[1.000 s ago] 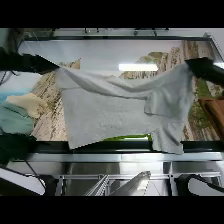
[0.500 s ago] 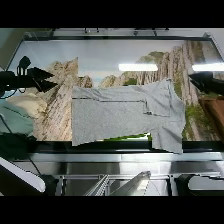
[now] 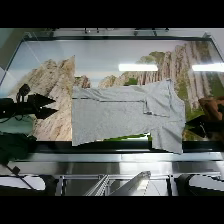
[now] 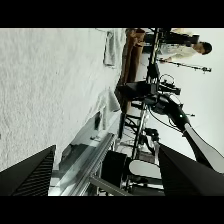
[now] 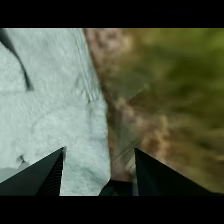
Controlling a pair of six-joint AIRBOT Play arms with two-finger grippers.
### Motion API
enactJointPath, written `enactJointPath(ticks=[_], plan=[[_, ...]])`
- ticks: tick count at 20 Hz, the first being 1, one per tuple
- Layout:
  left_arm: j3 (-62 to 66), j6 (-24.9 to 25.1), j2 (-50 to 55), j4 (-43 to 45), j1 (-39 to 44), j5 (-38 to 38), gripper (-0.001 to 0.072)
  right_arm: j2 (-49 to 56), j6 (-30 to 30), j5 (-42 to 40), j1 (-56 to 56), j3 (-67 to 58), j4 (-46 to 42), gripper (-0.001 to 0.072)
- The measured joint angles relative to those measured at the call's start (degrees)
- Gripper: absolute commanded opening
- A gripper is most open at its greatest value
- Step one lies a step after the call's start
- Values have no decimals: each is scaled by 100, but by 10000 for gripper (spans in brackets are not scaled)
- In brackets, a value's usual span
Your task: Fold the shirts.
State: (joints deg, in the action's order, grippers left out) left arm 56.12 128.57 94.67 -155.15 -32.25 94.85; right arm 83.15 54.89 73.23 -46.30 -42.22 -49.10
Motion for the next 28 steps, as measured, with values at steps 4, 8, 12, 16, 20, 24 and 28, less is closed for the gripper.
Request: enactJointPath(ticks=[4,8,12,16,20,24,28], plan=[[-820,251,-450,26,-63,-323,677,-20,-186,116,-13,529,-79,500],[-1246,354,-629,70,-81,-555,677,-7,-597,107,74,769,177,362],[-1541,409,-678,98,-81,-754,676,68,-944,-59,149,831,658,306],[-1707,439,-688,107,-81,-859,676,210,-1069,-280,433,846,942,12],[-1751,435,-691,367,-76,-920,677,245,-1108,-289,656,846,1113,12],[-1764,-72,-693,1366,232,-1180,676,247,-1150,-278,715,841,1182,12],[-1764,-424,-697,1784,1036,-1360,675,251,-1158,-264,728,844,1300,12]])
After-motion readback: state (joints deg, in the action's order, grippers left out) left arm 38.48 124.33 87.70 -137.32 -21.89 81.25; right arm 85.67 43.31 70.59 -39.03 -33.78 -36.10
